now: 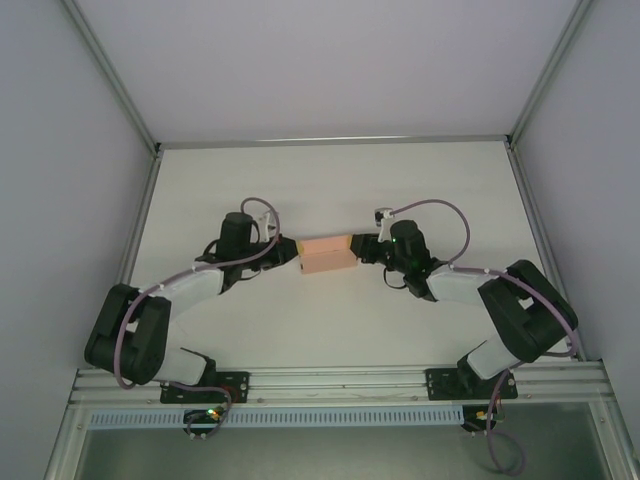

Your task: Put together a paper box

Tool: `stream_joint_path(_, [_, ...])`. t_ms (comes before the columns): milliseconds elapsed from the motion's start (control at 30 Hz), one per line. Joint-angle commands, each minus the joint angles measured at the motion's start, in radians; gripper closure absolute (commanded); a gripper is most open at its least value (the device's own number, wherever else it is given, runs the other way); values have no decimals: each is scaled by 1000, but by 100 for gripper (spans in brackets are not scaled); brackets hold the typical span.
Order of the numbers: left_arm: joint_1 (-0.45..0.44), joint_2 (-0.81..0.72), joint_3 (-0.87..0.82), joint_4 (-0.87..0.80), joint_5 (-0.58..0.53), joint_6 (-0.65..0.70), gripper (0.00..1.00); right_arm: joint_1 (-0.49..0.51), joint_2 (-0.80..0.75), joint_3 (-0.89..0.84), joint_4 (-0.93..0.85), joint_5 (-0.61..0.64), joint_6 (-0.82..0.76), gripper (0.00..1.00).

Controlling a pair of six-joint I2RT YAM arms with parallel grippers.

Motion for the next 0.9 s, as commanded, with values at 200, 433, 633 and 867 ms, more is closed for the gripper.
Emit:
stream_joint_path(200, [-8, 50, 196, -394, -138, 165, 51, 11, -17, 211, -637, -31, -62, 65])
stream_joint_path(433, [-8, 27, 362, -494, -179, 244, 15, -23, -1, 403, -754, -39, -88, 39])
stream_joint_path(633, [4, -35, 351, -540, -208, 269, 1, -32, -20, 456, -736, -224, -381, 17])
stream_joint_path(867, [61, -174, 293, -686, -509, 289, 0, 1, 72, 606, -1078, -342, -1138, 0])
